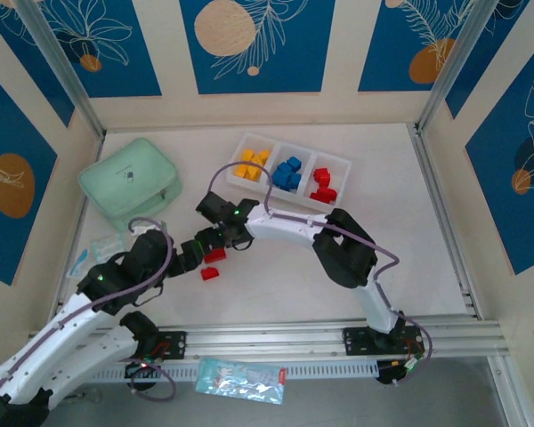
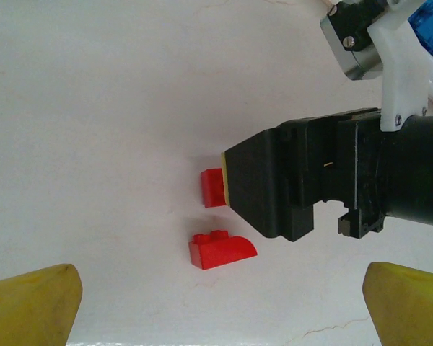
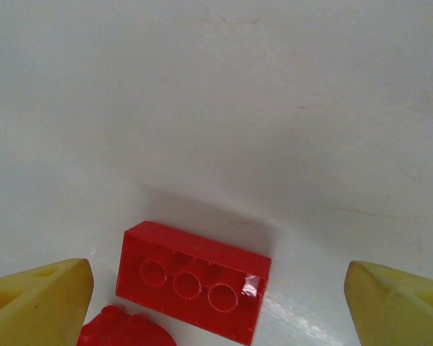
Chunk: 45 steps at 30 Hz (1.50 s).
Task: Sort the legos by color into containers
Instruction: Pick up the lego from the center of the table.
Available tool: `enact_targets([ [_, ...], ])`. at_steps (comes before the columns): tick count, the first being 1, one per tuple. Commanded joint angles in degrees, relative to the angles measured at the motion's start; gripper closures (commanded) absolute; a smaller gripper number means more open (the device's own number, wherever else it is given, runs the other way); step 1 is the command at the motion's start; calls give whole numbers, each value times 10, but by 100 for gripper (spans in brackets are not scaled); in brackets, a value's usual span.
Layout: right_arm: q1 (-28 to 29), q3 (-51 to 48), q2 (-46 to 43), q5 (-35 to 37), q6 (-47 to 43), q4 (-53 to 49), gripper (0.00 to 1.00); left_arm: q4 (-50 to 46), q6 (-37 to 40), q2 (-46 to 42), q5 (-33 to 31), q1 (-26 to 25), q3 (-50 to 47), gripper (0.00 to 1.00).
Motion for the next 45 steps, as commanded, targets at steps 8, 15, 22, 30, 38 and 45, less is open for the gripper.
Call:
enact_targets([
  [8, 31, 66, 61, 39, 31, -68, 3, -35, -34, -32, -34, 7, -19, 1],
  [15, 34, 73, 76, 74, 48, -101, 4, -27, -33, -31, -33, 7, -22, 1],
  [22, 33, 67, 67, 87, 43, -99, 22, -13, -29, -22, -27, 7, -23, 1],
  [30, 33, 72, 57, 64, 22, -92, 38, -8, -22, -19, -25, 8, -18, 1],
  [38, 10, 15, -24, 61, 10, -66, 40, 30, 4, -8, -2, 8, -12, 1],
  [45, -43, -66, -124, 70, 11, -54, 40, 100, 47, 47, 43, 7, 7, 1],
])
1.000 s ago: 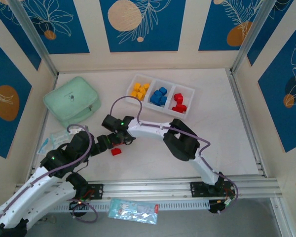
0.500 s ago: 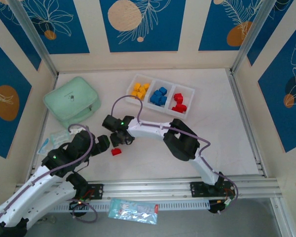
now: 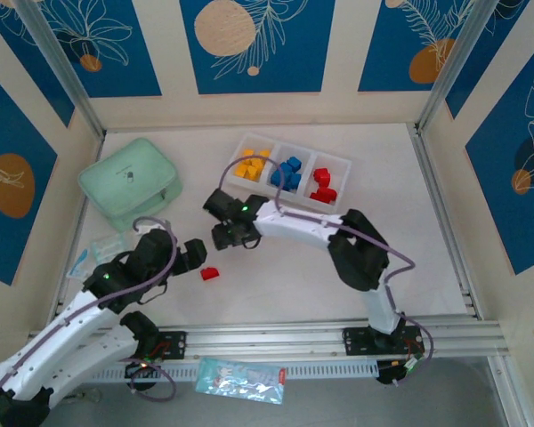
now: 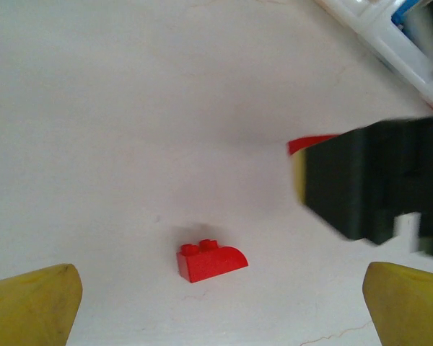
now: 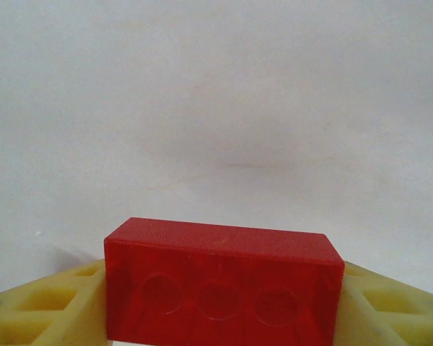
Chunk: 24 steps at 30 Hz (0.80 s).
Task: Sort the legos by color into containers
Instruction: Pick up the lego from the center of the table, then place the lego in the container.
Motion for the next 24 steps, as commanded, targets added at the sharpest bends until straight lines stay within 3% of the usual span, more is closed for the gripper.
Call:
enact_targets([
  [1, -31, -39, -60, 1, -6, 7, 40, 55, 36, 29, 37, 7, 28, 1],
  [8, -129, -105, -154, 20, -33, -3, 39, 137, 76, 110, 86, 6, 58, 1],
  [13, -240, -136, -190, -6, -56, 5, 38, 192, 105, 183, 130, 6, 87, 1],
  [19, -344, -120, -168, -17, -84, 11, 37, 218, 142, 269, 169, 6, 138, 1],
  [24, -397, -67, -109, -12, -100, 7, 37, 228, 147, 318, 185, 7, 170, 1],
])
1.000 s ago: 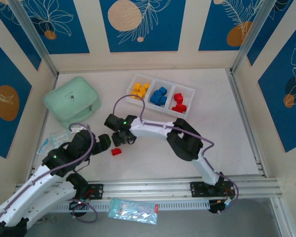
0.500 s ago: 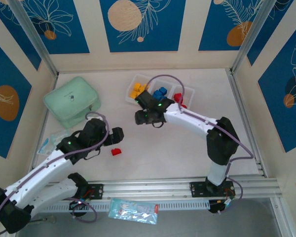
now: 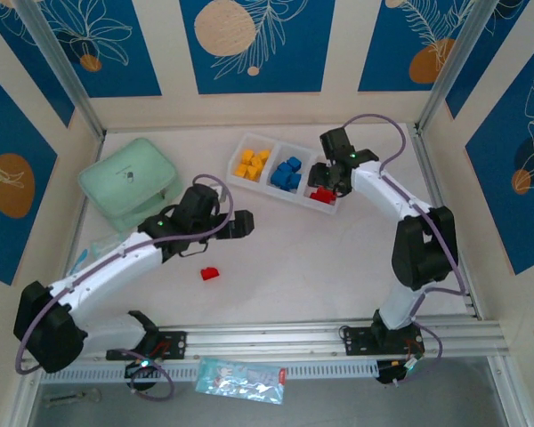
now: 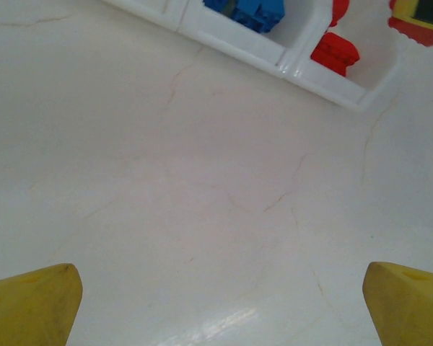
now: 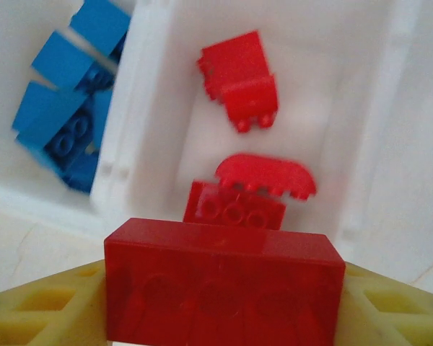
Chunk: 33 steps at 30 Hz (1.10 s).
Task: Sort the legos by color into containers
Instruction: Place the lego in the container.
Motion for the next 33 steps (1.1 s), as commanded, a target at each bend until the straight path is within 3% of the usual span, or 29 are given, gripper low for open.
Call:
enact_targets([
  [1, -23, 43, 44, -7, -23, -1, 37, 21, 19, 19, 27, 5, 28, 1],
  [8, -42, 130, 122, 1, -41, -27, 27, 13, 24, 37, 18, 5, 43, 1],
  [18, -15, 102, 70, 3, -41, -20, 19, 7, 23, 25, 9, 5, 35, 1],
  [24, 42, 34, 7, -21, -31, -6, 17, -9, 15, 1, -7, 7, 17, 1],
  [33, 175, -54, -45, -53, -17, 17, 13, -80, -4, -78, -42, 11, -23, 1],
])
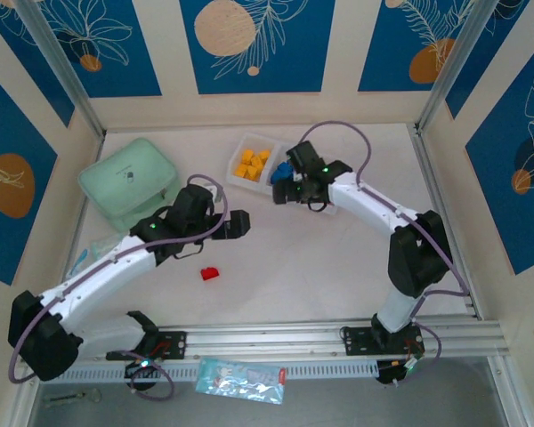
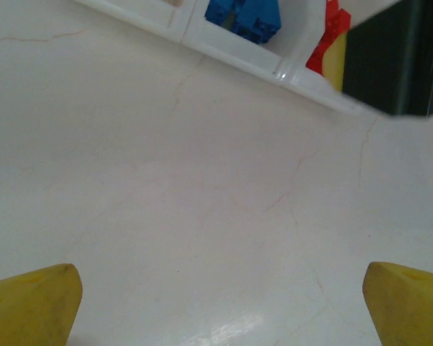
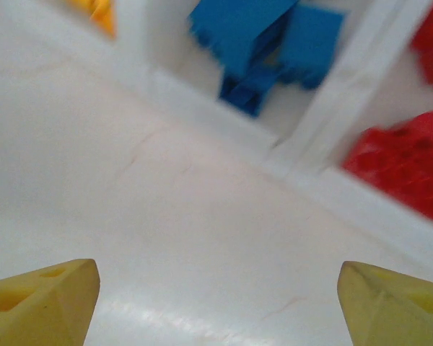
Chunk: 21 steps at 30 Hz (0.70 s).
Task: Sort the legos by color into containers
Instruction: Place the lego in the container, then pick up the lego from the bottom-center of the table.
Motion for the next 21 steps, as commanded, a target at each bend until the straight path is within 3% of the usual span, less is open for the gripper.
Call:
enact_targets([
  [1, 39, -31, -22, -41, 12, 11, 12, -54, -14, -39, -29, 8, -19, 1],
  [10, 174, -116, -6, -133, -45, 131, 9, -158, -59, -140, -85, 11, -59, 1],
  [15, 222, -130, 25, -188, -81, 199, 10, -203, -94, -196, -106, 12, -71, 1],
  [21, 265, -109, 85, -197, -122, 223, 10, -255, -127, -244, -137, 13, -75, 1],
])
